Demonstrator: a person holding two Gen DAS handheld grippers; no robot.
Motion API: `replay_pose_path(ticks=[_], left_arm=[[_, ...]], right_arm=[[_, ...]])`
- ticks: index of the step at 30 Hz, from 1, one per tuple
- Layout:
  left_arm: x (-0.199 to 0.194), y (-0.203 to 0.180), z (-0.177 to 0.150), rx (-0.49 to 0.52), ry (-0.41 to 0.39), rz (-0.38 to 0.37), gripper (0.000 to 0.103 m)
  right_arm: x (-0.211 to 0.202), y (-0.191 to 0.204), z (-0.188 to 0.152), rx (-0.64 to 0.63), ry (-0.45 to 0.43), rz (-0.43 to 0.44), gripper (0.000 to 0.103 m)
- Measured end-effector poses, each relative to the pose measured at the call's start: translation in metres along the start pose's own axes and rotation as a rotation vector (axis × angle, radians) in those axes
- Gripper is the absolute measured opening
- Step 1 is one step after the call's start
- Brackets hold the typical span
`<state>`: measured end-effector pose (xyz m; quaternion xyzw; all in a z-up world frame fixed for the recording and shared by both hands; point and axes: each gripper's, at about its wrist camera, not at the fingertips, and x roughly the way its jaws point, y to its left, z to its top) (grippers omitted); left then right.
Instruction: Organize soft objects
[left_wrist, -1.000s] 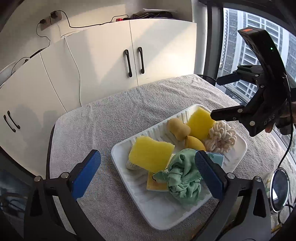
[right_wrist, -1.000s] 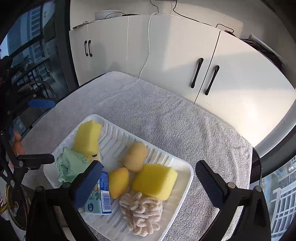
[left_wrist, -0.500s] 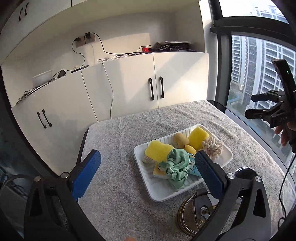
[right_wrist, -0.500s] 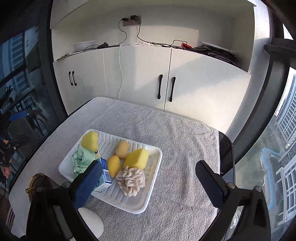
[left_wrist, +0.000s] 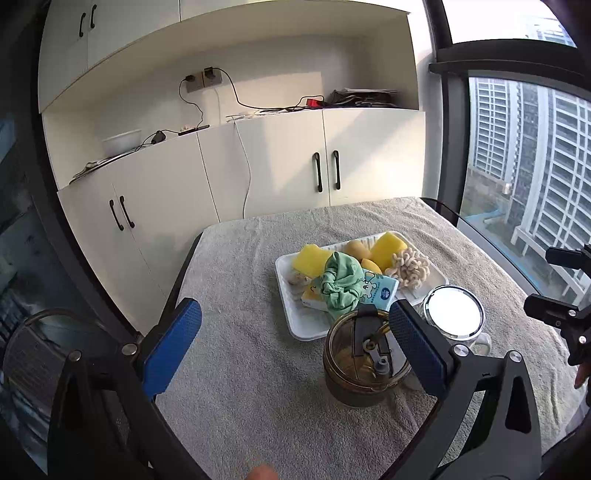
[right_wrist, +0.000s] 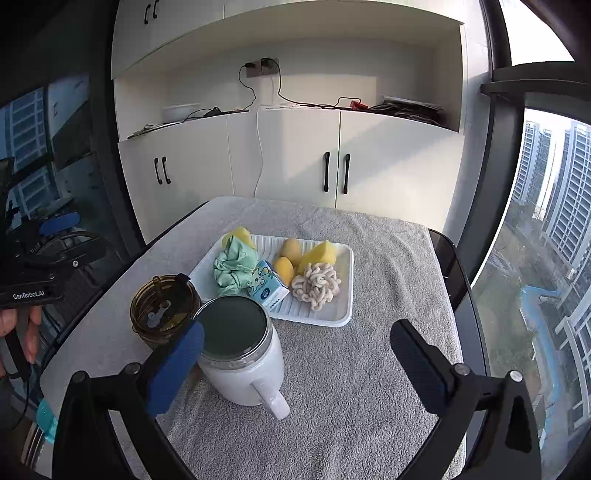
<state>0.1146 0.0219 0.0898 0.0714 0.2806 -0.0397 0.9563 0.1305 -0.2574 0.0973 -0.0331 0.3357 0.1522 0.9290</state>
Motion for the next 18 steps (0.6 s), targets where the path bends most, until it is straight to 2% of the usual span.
replay_pose_path(ticks=[5,11,12,16,18], left_arm=[[-0.004,-0.006,-0.021,-0.021,0.033,0.026,0.103],[-0.007,-0.025,-0.045,0.014,0.045,0.145,0.103],[-0.006,-0.028,-0.048,0.011,0.058,0.145,0.103],[-0.005,-0.038,-0.057,-0.018,0.073,0.062,0.103],[-0.002,-0.044,-0.061,-0.007,0.081,0.055,0.103]], right_arm=[[-0.015,0.011,-0.033,0.080,-0.007,-0.010,0.103],[-0.024,0.025,-0.063,0.129,-0.011,-0.026,0.103],[-0.023,0.027,-0.065,0.135,-0.006,-0.023,0.103],[-0.026,0.037,-0.074,0.130,-0.004,-0.047,0.103],[-0.028,0.041,-0.076,0.121,-0.008,-0.071,0.103]])
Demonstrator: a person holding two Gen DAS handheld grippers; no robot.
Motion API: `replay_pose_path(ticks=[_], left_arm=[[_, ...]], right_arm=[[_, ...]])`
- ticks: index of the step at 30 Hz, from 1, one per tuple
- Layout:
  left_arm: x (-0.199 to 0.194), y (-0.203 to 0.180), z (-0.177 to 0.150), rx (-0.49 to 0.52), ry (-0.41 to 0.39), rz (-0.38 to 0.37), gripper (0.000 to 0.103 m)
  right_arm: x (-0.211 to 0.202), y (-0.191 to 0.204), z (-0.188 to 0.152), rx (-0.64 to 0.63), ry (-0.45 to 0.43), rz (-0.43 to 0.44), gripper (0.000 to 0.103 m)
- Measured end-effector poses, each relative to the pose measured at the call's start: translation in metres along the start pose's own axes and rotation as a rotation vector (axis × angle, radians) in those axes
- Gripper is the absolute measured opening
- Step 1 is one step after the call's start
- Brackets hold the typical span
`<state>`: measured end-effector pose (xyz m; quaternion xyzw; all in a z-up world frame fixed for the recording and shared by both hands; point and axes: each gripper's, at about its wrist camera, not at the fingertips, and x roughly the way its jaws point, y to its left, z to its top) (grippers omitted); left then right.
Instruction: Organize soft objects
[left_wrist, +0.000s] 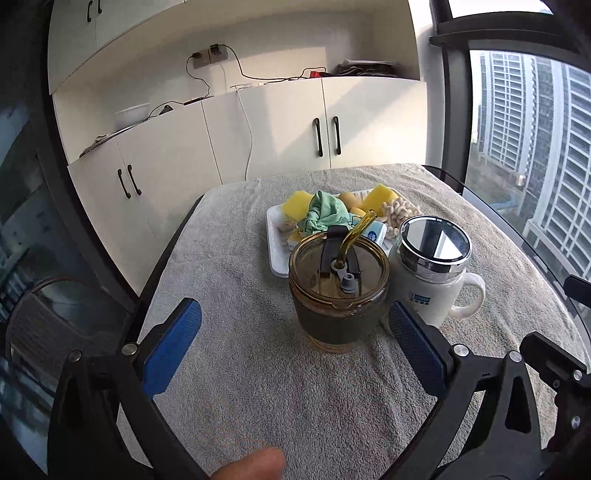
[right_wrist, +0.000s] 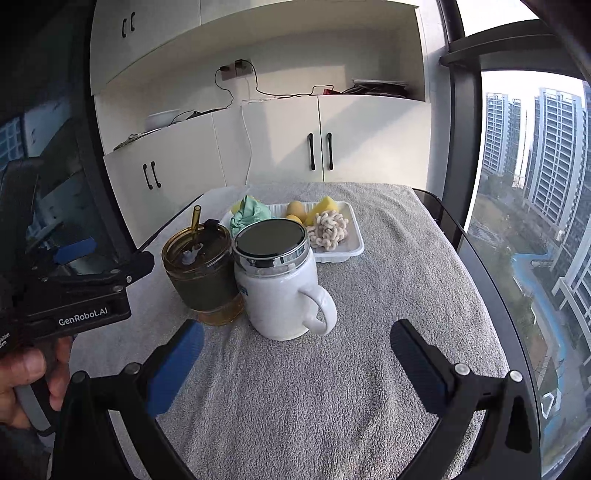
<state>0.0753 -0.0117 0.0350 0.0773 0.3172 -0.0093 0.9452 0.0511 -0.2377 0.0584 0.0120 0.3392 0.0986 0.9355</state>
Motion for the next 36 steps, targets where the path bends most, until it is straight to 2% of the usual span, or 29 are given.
replay_pose_path(ticks=[7,21,36], left_arm=[[0.011,-0.003,-0.005,-0.035,0.032,-0.013,0.103],[0.021,-0.003,-0.006,-0.071,0.061,-0.007,0.103],[0.020,0.000,-0.008,-0.116,0.068,-0.035,0.103]], right_arm=[[0.004,0.001,-0.002,0.001,0.000,-0.057,0.103],[0.018,0.012,-0.004,-0.006,0.011,-0.093,0.103],[0.021,0.010,0.002,0.033,-0.062,-0.176,0.103]])
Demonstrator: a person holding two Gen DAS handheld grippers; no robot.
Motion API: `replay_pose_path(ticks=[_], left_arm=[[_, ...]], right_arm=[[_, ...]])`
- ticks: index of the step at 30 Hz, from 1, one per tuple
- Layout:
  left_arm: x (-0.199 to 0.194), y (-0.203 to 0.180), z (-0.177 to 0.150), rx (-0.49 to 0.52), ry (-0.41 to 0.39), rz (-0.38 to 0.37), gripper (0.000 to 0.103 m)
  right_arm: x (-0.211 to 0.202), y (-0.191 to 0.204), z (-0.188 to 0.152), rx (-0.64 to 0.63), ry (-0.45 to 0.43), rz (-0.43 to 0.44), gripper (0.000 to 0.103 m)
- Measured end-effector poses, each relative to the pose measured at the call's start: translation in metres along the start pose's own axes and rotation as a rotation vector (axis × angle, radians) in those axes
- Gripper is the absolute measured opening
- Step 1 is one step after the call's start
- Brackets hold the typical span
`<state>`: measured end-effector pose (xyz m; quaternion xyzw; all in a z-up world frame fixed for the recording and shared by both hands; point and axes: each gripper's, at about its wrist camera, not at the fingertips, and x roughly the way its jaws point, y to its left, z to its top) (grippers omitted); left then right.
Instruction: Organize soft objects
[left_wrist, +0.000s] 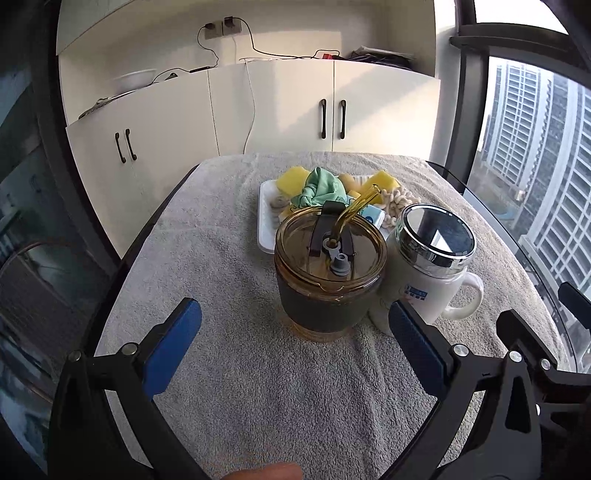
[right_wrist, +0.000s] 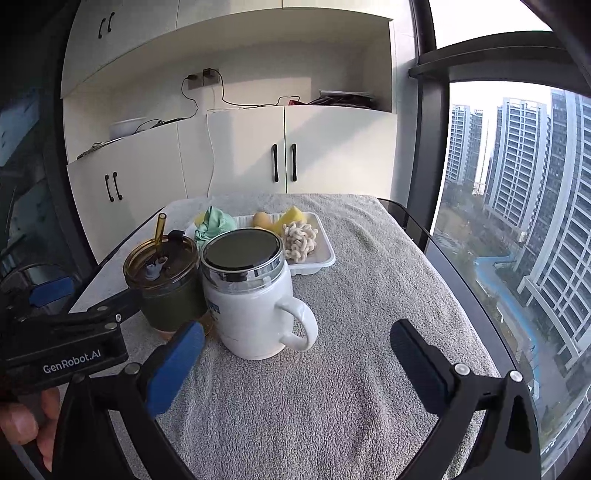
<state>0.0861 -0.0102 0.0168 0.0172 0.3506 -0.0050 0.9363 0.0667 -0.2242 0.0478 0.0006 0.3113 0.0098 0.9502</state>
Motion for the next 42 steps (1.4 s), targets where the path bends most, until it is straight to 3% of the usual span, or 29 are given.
replay_pose_path(ticks=[42], left_arm=[[0.0022,0.0047,-0.0018,-0.019,-0.005,0.003,0.103]], right_arm=[[0.0059,-0.0007,0.0011,-0.001,0.004,-0.014,0.103]])
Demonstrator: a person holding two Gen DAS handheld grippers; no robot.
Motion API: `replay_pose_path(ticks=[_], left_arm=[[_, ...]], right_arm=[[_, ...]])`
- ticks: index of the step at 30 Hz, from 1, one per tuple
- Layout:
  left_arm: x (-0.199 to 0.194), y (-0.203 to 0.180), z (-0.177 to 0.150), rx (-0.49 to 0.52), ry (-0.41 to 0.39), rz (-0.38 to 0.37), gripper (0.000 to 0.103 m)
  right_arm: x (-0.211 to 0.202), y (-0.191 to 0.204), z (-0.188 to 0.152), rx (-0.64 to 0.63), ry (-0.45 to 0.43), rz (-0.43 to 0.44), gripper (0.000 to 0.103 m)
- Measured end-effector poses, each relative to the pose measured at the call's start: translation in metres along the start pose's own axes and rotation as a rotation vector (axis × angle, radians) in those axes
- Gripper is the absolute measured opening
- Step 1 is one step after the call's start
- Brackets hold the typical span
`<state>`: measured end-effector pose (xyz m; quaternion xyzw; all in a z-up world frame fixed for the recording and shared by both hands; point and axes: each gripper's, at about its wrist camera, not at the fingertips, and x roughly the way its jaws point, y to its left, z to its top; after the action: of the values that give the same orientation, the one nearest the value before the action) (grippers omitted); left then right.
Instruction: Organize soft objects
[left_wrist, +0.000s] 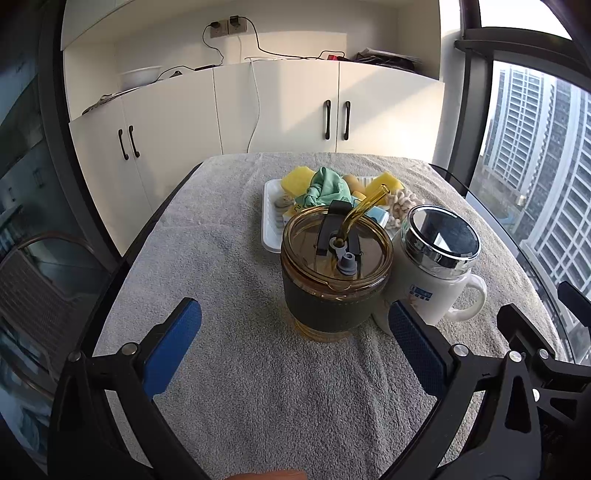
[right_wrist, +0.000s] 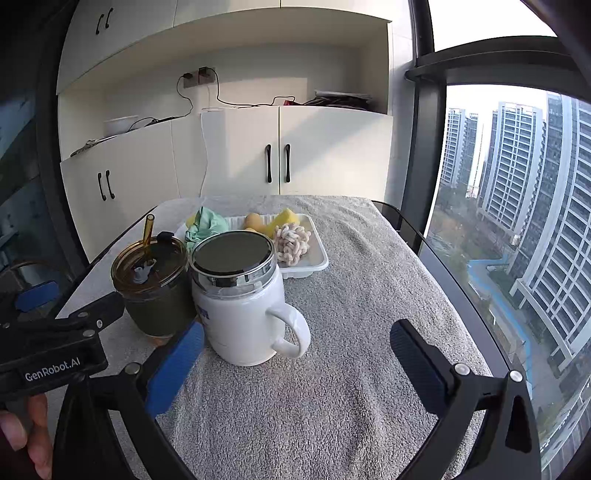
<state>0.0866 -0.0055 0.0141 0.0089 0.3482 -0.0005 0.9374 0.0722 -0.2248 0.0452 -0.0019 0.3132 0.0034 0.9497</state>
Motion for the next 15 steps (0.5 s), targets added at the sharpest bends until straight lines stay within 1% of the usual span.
replay_pose_path(ticks=[15], left_arm=[[0.0005,-0.0010,0.0009,0.001,0.001,-0.009,0.103]], right_arm=[[-0.0011,-0.0009,0.0006,-0.004,0.000,0.002,0.103]])
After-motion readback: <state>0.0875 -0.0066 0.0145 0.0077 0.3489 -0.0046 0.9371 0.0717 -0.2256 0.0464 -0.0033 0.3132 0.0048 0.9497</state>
